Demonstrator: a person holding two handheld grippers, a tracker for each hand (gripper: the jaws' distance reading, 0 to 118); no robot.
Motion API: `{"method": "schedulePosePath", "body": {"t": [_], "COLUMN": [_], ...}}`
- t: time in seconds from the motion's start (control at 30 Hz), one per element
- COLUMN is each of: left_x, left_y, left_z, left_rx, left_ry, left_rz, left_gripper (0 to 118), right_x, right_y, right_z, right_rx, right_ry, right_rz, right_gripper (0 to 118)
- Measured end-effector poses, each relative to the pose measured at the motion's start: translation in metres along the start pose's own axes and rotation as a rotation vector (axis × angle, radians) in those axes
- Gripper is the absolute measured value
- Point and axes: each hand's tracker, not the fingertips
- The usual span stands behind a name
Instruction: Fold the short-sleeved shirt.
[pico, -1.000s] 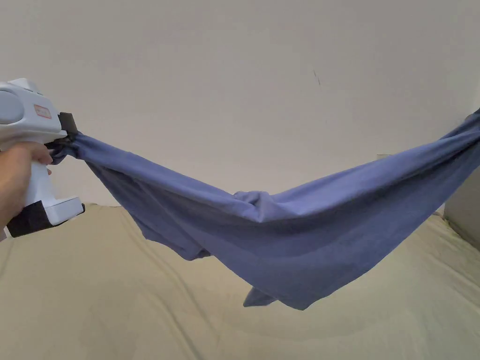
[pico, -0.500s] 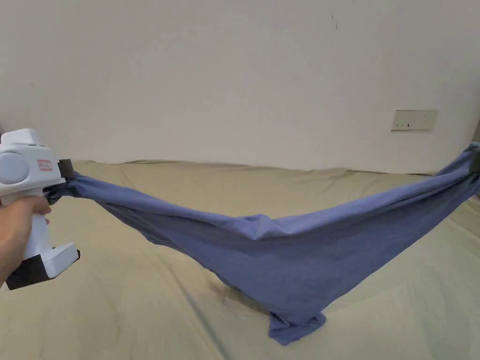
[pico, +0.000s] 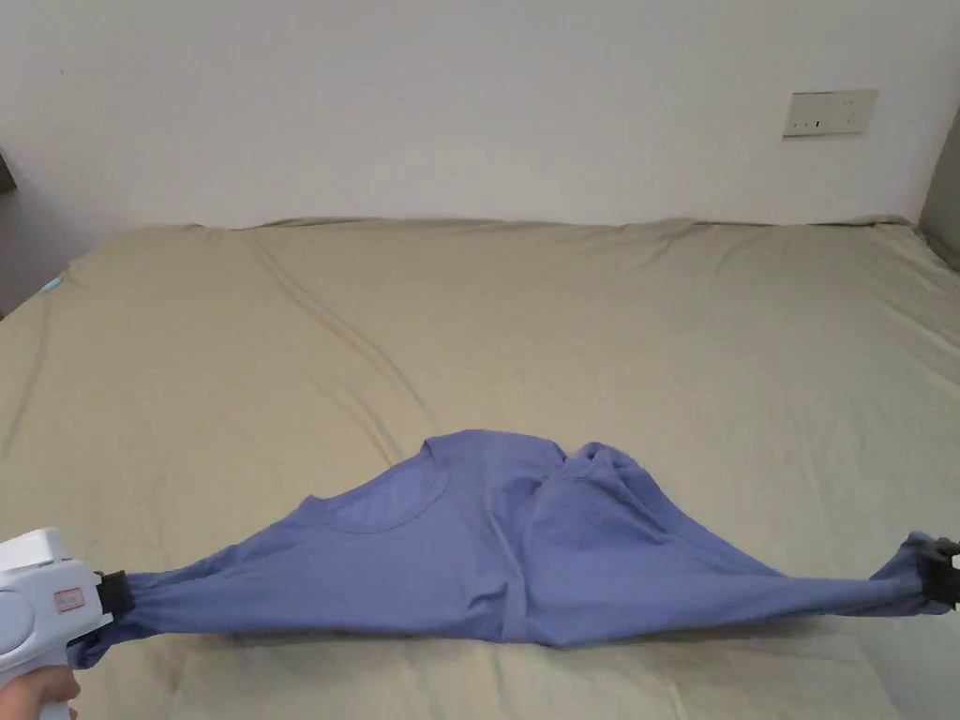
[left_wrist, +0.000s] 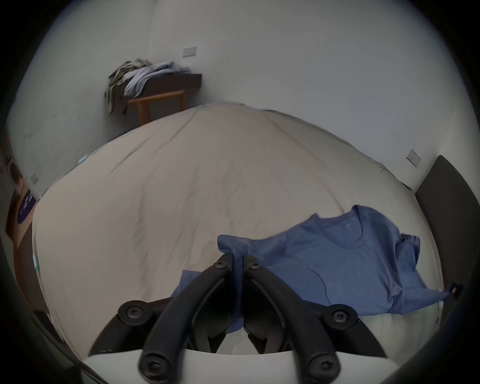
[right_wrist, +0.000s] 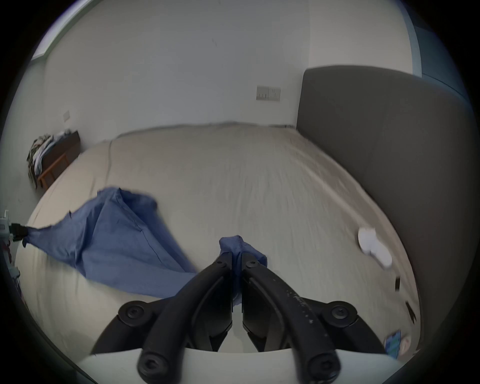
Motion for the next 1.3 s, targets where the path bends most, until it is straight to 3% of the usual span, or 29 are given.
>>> {"method": "schedulePosePath", "body": {"t": [0.4, 0.53, 0.67, 0.77, 0.93, 0.97, 1.0, 1.03, 1.07, 1.1, 1.13, 1.3], "left_x": [-0.083, -0.098, -0.106, -0.105, -0.098, -0.095, -0.092, -0.088, -0.085, -0.076, -0.065, -0.007], "left_y": [-0.112, -0.148, -0.172, -0.177, -0.174, -0.17, -0.163, -0.155, -0.148, -0.137, -0.124, -0.077], "left_z": [0.1, 0.098, 0.085, 0.078, 0.082, 0.088, 0.093, 0.099, 0.106, 0.117, 0.131, 0.198], "left_rx": [-0.095, -0.191, -0.274, -0.291, -0.268, -0.253, -0.228, -0.196, -0.155, -0.094, -0.013, 0.281], "left_ry": [0.004, 0.076, 0.1, 0.101, 0.11, 0.105, 0.094, 0.065, 0.028, -0.012, -0.049, -0.204], "left_rz": [-0.042, -0.087, -0.093, -0.052, -0.082, -0.08, -0.063, -0.035, -0.013, -0.007, -0.004, -0.083], "left_gripper": [6, 6, 6, 6, 13, 22, 40, 76, 99, 114, 118, 118], "right_x": [0.029, 0.029, 0.031, 0.027, 0.018, 0.016, 0.012, 0.009, 0.007, 0.003, -0.002, -0.021], "right_y": [-0.14, -0.179, -0.213, -0.216, -0.205, -0.199, -0.194, -0.184, -0.175, -0.161, -0.147, -0.088], "right_z": [0.105, 0.102, 0.079, 0.078, 0.086, 0.09, 0.095, 0.101, 0.107, 0.119, 0.132, 0.192], "right_rx": [-0.066, -0.188, -0.318, -0.27, -0.282, -0.275, -0.252, -0.212, -0.163, -0.09, -0.003, 0.315], "right_ry": [0.044, 0.026, 0.022, -0.006, -0.03, -0.038, -0.052, -0.053, -0.062, -0.077, -0.079, -0.081], "right_rz": [-0.06, -0.038, -0.108, -0.14, -0.127, -0.107, -0.083, -0.063, -0.054, -0.048, -0.047, -0.052], "right_gripper": [7, 7, 8, 8, 13, 22, 40, 73, 96, 111, 117, 115]}}
